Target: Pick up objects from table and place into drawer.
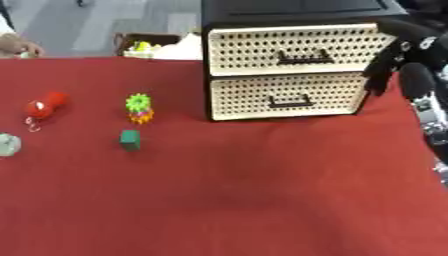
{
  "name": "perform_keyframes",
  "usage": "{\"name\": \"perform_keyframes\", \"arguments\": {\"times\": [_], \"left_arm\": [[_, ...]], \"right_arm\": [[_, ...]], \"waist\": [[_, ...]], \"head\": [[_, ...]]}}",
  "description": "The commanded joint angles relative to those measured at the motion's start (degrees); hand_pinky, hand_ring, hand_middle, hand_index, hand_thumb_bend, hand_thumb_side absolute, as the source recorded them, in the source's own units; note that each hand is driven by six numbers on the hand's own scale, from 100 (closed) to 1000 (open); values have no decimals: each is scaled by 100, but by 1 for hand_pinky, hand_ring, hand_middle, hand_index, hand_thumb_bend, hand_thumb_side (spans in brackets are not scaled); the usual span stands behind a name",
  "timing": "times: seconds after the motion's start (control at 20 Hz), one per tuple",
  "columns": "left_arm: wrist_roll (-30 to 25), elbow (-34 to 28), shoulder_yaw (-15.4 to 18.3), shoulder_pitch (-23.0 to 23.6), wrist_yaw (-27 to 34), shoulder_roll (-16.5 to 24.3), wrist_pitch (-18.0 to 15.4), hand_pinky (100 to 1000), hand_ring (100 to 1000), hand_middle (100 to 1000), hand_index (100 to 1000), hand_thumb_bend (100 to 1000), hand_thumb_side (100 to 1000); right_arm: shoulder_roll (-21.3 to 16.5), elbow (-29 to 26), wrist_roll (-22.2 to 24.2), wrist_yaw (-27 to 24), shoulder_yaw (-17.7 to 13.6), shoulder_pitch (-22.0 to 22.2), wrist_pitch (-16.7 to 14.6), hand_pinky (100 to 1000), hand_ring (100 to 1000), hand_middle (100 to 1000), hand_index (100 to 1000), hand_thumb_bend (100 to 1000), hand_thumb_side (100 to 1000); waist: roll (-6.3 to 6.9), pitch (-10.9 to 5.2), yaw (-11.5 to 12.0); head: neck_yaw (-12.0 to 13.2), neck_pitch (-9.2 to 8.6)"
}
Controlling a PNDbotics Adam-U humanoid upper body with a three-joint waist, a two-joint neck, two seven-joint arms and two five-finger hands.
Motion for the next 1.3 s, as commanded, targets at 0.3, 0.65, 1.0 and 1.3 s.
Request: {"name": "perform_keyframes", "arguments": {"times": [0.3,0.65,1.0,1.3], "left_arm": [[-44,-73,23,-24,20,121,-10,668,747,755,828,100,958],[-65,-73,7,-13,32,132,-5,668,747,755,828,100,957],[-93,-73,-13,15,42,158,2,668,747,755,828,100,957],[-131,-73,-43,28,52,164,16,667,747,755,827,100,957]], "right_arm": [[-967,-97,-116,749,107,-151,594,100,100,100,783,100,1000],[-1474,-97,343,901,240,-346,890,100,100,100,745,100,1000],[-2037,-77,1411,782,357,-601,935,100,100,100,770,100,1000],[-2289,458,2032,573,531,-1023,1053,100,100,100,775,100,1000]], "waist": [[0,-131,27],[-6,-152,41],[-33,-192,69],[-51,-210,100]], "head": [[-97,-163],[-115,-185],[-126,-146],[-152,-141]]}}
